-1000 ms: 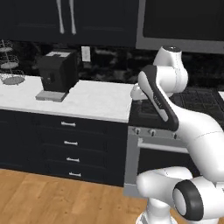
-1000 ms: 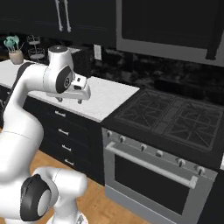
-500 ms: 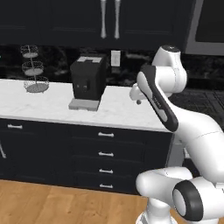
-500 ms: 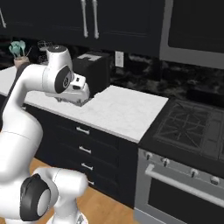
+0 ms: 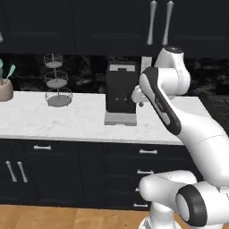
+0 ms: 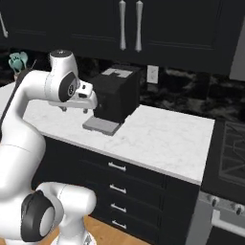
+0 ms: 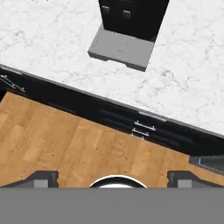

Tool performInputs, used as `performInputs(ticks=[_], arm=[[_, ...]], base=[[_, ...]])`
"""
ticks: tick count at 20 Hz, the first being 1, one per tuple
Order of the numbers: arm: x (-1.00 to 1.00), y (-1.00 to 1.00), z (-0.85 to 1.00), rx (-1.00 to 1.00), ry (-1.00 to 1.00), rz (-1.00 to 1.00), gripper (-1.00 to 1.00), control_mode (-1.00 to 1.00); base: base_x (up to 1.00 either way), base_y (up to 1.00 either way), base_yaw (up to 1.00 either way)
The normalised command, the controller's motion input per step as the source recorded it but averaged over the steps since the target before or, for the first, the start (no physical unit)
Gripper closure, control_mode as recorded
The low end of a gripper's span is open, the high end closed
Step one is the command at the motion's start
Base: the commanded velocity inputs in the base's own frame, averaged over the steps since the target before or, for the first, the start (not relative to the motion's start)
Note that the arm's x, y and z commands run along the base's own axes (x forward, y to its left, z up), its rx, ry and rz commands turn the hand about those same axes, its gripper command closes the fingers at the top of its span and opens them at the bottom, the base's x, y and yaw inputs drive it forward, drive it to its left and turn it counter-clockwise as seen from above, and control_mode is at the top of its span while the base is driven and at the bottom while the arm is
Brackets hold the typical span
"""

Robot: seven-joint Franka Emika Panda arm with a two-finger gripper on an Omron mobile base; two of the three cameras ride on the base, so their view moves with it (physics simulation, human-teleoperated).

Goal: Navigate to the coffee machine.

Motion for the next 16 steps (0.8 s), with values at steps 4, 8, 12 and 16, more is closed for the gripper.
performInputs(ticks=[4, 8, 12, 16], arm=[[0.0, 0.0, 0.0, 0.0, 0.0, 0.0, -1.0, 1.0], [0.0, 0.0, 0.0, 0.0, 0.0, 0.0, -1.0, 1.0], [0.0, 0.0, 0.0, 0.0, 0.0, 0.0, -1.0, 1.0], [0.0, 0.0, 0.0, 0.0, 0.0, 0.0, -1.0, 1.0]], base=[[0.74, 0.5, -0.21], [0.51, 0.19, -0.23], [0.37, 0.42, -0.26], [0.32, 0.59, -0.25]])
